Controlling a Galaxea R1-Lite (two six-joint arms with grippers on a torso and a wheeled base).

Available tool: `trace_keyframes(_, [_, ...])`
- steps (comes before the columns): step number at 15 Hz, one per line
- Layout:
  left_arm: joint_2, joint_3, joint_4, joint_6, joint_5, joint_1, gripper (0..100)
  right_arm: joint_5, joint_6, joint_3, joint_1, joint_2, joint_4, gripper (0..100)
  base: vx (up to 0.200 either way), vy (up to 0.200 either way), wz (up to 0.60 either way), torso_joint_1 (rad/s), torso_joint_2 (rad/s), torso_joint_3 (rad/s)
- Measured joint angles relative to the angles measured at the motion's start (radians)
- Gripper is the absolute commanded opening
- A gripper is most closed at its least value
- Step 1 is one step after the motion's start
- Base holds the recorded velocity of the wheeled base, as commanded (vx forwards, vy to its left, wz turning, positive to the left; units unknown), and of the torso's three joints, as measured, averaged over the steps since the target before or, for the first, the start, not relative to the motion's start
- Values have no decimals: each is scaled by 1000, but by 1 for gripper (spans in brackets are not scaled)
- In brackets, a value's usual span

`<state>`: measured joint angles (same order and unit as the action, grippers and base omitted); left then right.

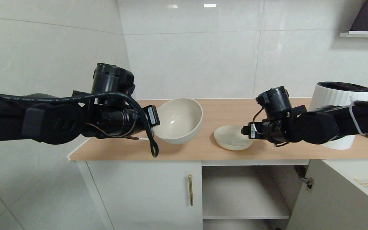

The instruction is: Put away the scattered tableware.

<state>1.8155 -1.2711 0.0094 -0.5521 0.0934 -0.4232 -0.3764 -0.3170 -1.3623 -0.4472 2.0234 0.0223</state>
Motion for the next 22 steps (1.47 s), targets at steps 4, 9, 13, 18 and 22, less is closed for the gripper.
trace_keyframes(4, [-6, 6, 0, 1, -10, -12, 0, -5, -5, -32, 18, 57, 2, 100, 0, 0, 0, 0, 0, 0])
trace_keyframes(9, [-8, 7, 0, 0, -11, -14, 0, -5, -17, -41, 22, 84, 2, 100, 0, 0, 0, 0, 0, 0])
trace_keyframes(13, [-11, 7, 0, 1, -27, -16, 0, 1, -24, -41, 21, 87, 2, 0, 0, 0, 0, 0, 0, 0])
trace_keyframes(18, [-58, 35, -1, 5, -197, -21, 0, 3, -40, -40, 21, 77, 4, 0, 0, 0, 0, 0, 0, 0])
trace_keyframes(22, [-75, 40, -28, 2, -173, -10, 0, 29, -52, -32, 20, 43, -4, 0, 0, 0, 0, 0, 0, 0])
